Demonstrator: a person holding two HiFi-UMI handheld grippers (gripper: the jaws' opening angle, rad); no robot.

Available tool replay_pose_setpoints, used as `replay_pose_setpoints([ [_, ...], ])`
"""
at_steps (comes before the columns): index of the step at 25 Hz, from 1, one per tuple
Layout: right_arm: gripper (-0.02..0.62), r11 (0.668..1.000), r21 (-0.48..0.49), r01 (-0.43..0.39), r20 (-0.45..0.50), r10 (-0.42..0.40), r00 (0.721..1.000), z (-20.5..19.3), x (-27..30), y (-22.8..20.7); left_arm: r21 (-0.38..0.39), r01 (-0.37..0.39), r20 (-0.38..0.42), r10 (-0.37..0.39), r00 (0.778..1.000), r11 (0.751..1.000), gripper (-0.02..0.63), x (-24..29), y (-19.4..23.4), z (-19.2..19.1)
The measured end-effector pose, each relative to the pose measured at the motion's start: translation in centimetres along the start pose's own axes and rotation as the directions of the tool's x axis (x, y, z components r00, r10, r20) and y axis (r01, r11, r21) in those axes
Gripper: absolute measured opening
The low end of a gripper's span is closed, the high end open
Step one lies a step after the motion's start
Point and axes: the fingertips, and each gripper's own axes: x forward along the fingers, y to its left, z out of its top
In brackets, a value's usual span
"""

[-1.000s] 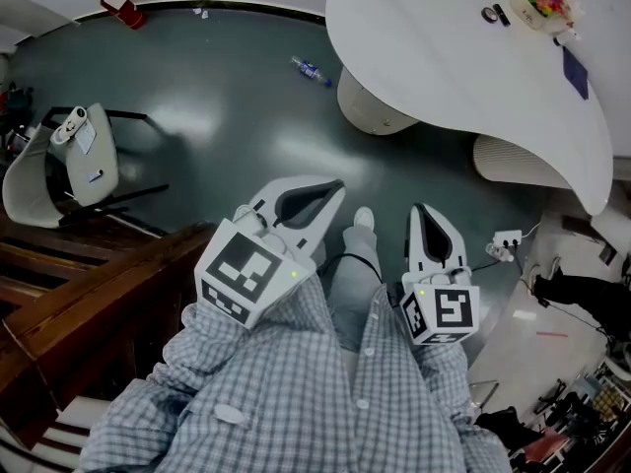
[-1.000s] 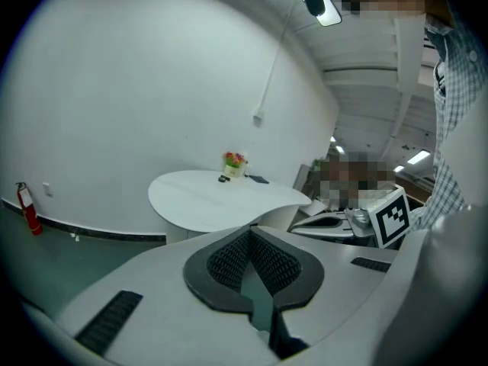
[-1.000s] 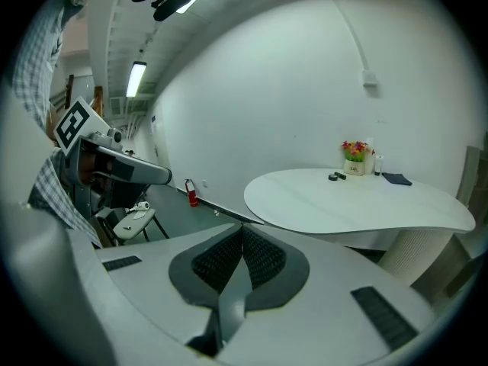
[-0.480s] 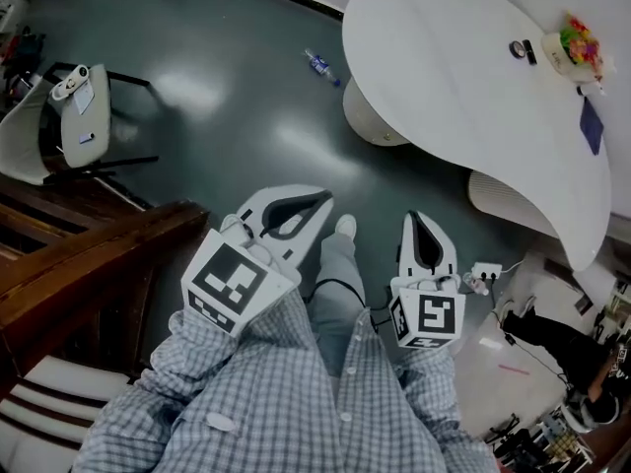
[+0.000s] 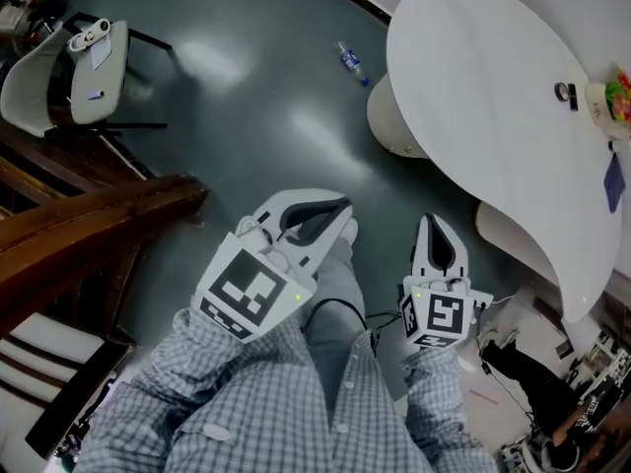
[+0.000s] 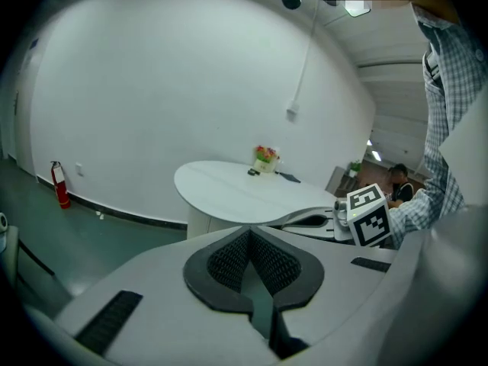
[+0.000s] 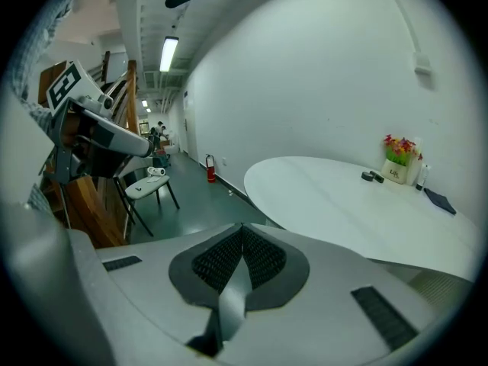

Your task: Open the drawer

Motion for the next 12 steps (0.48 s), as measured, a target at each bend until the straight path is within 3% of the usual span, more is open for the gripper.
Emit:
replay_pose_setpoints([
  [3,0.009,1.000,-0.012,-0.013,-0.020,0.013,1.000,-1.3,1.6,0.1,-0.013,-0.024,-0.021,0.024,0.999,1.000,0.005,0.2,1.1,-1.6],
  [12,0.009,0.997,0.067,0.049,-0.025,-0.047,0.999,-4.4,5.8,-0.1,-0.041,-0.028,-0.035,0.026,0.999,0.999,0.005,1.6,2.7,-4.9],
])
